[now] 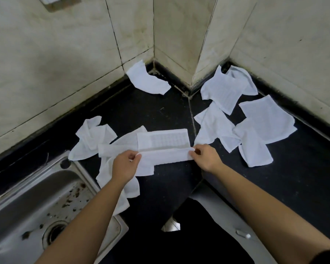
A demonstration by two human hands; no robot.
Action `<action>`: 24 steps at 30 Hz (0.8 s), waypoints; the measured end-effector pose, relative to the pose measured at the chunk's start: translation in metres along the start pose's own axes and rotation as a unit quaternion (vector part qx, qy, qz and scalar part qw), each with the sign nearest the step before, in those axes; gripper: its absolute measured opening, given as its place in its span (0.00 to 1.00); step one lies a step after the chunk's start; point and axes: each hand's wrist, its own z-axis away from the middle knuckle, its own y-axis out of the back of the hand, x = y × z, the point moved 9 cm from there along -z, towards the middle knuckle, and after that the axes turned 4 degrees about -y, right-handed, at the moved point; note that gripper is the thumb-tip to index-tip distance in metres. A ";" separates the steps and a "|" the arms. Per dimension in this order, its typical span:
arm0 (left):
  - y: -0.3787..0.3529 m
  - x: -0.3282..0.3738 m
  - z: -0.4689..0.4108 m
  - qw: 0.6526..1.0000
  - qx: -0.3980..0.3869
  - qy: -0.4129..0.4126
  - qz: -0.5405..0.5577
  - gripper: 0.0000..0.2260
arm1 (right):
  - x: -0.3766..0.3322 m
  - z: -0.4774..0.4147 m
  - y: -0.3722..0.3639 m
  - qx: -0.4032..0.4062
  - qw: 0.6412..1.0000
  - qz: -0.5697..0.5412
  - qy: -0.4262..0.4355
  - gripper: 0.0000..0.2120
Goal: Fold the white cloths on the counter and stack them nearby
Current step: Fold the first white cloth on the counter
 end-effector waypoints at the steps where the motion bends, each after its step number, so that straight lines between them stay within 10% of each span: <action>1: 0.003 0.004 -0.011 1.000 0.012 0.004 0.006 0.06 | -0.005 -0.011 0.004 0.007 1.000 0.011 -0.004 0.14; 17: -0.025 0.001 -0.111 0.993 0.023 0.048 -0.108 0.13 | -0.004 -0.124 0.004 0.017 0.997 0.043 -0.054 0.14; 24: -0.068 0.067 -0.071 0.891 -0.037 -0.305 -0.333 0.22 | 0.001 -0.114 -0.009 -0.044 0.989 0.081 -0.113 0.27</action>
